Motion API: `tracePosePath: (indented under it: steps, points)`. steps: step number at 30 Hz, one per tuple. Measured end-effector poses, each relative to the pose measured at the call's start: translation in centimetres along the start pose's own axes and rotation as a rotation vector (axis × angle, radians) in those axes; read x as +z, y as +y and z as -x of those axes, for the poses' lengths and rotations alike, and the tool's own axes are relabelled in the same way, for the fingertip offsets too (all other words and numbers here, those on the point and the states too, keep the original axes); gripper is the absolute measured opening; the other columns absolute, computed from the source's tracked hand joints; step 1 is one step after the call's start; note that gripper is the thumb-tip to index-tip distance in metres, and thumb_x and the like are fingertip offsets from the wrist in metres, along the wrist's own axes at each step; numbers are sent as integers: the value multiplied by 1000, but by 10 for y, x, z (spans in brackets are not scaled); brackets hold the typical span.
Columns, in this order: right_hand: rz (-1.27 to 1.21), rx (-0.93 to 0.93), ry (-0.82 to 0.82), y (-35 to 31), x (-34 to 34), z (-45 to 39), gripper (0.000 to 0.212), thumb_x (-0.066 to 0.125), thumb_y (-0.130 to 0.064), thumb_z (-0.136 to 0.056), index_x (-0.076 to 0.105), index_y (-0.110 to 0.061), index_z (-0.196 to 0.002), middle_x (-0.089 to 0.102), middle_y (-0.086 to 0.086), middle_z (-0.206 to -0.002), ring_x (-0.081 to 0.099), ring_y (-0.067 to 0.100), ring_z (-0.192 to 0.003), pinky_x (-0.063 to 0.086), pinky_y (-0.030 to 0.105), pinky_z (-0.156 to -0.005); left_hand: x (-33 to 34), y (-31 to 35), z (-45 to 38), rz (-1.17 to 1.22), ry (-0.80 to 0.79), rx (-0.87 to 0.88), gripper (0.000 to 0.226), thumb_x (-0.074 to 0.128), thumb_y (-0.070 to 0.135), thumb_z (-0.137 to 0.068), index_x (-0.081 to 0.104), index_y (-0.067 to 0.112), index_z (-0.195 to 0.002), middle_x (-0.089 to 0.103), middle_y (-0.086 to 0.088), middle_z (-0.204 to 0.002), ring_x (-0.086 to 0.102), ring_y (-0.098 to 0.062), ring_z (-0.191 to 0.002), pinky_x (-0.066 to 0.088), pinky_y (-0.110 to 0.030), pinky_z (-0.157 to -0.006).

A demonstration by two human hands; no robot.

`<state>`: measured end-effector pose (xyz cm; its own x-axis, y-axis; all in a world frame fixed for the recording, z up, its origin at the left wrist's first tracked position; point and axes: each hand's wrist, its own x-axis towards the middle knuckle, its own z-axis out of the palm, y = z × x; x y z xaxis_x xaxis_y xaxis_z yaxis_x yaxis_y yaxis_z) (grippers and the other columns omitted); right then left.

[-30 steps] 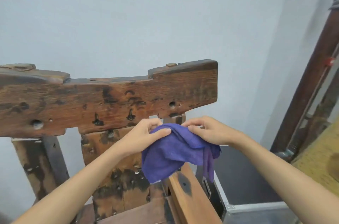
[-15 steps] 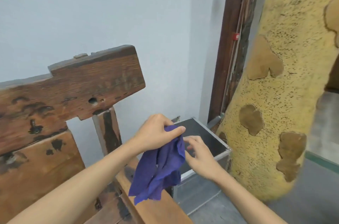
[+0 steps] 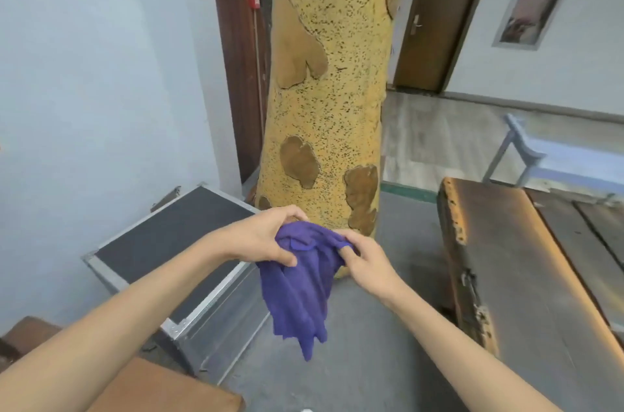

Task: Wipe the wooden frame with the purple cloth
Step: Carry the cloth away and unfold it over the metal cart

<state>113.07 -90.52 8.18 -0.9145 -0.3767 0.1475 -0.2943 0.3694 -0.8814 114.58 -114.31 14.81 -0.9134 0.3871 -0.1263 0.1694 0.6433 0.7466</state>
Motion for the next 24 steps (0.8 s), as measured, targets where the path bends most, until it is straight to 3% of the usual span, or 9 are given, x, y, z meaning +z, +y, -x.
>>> tracePosePath:
  steps: [2, 5, 10, 14, 16, 18, 21, 23, 24]
  points:
    - [21, 39, 72, 18, -34, -9, 32, 50, -3, -104, 75, -22, -109, 77, -14, -103, 69, 0, -97, 54, 31, -87, 5, -2, -34, 51, 40, 73, 44, 78, 16, -87, 59, 26, -125, 69, -2, -89, 61, -19, -77, 50, -34, -77]
    - [56, 70, 129, 45, -90, -39, 29, 49, -16, -107, 75, -29, -105, 77, -12, -105, 69, 8, -102, 52, 35, -92, 7, 1, -105, 119, 74, 168, 14, 66, 30, -99, 72, 28, -112, 74, -2, -98, 67, -10, -89, 52, -34, -85]
    - [24, 60, 204, 67, -153, -82, 27, 49, -24, -108, 74, -32, -104, 75, -12, -104, 68, 1, -97, 47, 12, -83, 5, 5, -205, 125, 160, 249, 21, 59, 43, -101, 77, 31, -102, 74, 9, -94, 69, -9, -88, 52, -33, -80]
    - [45, 18, 268, 84, -198, -116, 36, 51, -35, -106, 69, -10, -87, 66, -11, -83, 56, 5, -78, 45, 31, -75, 0, 10, -278, 183, 203, 290, 33, 64, 50, -94, 76, 21, -82, 68, -1, -75, 56, -4, -63, 42, -21, -59]
    - [69, 68, 288, 95, -221, -128, 54, 51, -47, -103, 60, -2, -76, 51, -7, -72, 44, 8, -71, 36, 36, -67, -2, 18, -317, 240, 204, 297, 50, 63, 55, -93, 71, 11, -71, 62, -13, -67, 49, -7, -55, 36, -23, -52]
    - [144, 104, 276, 104, -242, -132, 61, 49, -54, -101, 55, -2, -68, 46, -6, -67, 41, 10, -68, 35, 39, -64, -2, 28, -345, 288, 175, 311, 63, 60, 61, -91, 60, 5, -63, 50, -8, -55, 41, -10, -52, 30, -27, -50]
    - [116, 168, 306, 118, -276, -143, 50, 59, -40, -102, 64, 0, -73, 56, -2, -69, 48, 10, -69, 38, 37, -68, 2, 50, -396, 322, 117, 348, 58, 66, 59, -87, 55, 15, -52, 43, 10, -51, 35, -6, -50, 27, -25, -48]
    - [15, 200, 314, 126, -290, -150, 17, 68, -21, -99, 76, -7, -93, 73, 6, -83, 60, 9, -76, 48, 34, -72, 11, 64, -425, 377, 89, 382, 50, 72, 53, -84, 56, 22, -49, 40, 13, -50, 33, -3, -50, 26, -23, -48]
    - [-3, 216, 284, 131, -295, -155, 14, 71, -18, -97, 76, -10, -106, 77, 9, -96, 65, 9, -84, 52, 33, -78, 18, 72, -440, 378, 62, 402, 50, 73, 56, -81, 56, 22, -49, 40, 11, -51, 33, -4, -52, 27, -26, -49]
